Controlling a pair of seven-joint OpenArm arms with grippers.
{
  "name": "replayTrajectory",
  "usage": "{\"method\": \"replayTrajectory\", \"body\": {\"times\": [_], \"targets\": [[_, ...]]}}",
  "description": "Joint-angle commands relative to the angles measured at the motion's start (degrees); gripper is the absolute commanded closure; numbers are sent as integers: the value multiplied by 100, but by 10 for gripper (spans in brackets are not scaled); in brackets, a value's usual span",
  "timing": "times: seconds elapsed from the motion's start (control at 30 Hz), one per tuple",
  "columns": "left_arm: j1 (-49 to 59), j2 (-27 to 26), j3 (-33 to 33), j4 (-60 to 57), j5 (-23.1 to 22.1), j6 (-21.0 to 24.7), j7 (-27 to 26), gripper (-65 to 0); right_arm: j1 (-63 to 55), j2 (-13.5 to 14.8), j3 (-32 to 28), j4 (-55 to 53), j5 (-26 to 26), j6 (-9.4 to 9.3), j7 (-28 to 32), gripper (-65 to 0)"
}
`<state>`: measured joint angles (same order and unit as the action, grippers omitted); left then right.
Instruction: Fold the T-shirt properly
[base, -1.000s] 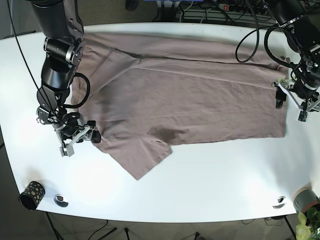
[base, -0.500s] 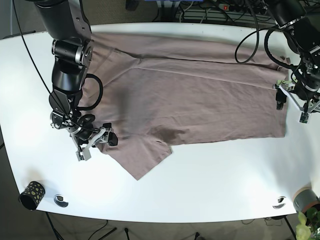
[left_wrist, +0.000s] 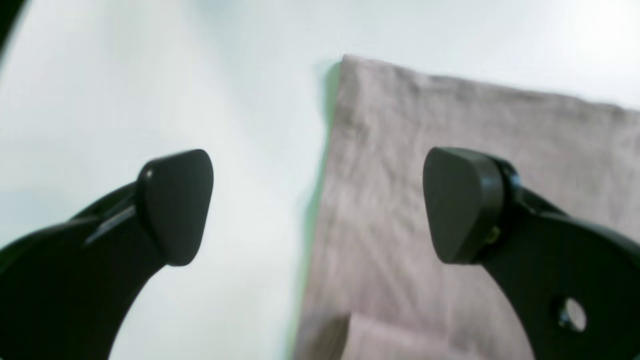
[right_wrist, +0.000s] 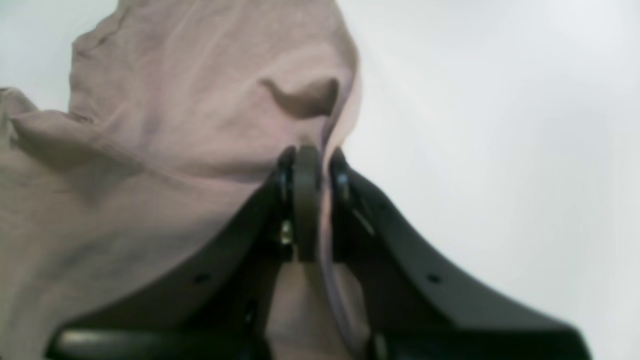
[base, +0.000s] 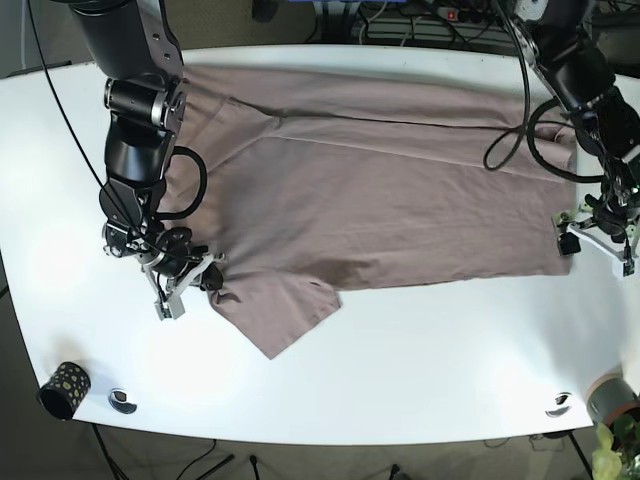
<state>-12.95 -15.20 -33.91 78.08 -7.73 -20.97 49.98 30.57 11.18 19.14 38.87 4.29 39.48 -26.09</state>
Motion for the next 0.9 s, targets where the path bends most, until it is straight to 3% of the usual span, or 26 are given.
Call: {"method": "replayTrajectory", "body": {"times": [0.0,0.13,0.4,0.53,0.87], "targets": [[-353,-225,-7,-446,-41,9,-140,-628,192,64,7,91,94,52,116,0],[-767,-330,11,-1457,-41,9,-483,-626,192,56,7,100,94,52,116,0],[-1109,-647,758,-2855,-85,-52,-1248,-626,192,56,16,117,94,52,116,0],[-1109,-647,820,-2907,-58,-483,-1301,-622,192,64,34,117,94,52,116,0],[-1127,-603,820,-3153,-85,-835,-1503,-504,183,91,42,117,111,52,116,0]]}}
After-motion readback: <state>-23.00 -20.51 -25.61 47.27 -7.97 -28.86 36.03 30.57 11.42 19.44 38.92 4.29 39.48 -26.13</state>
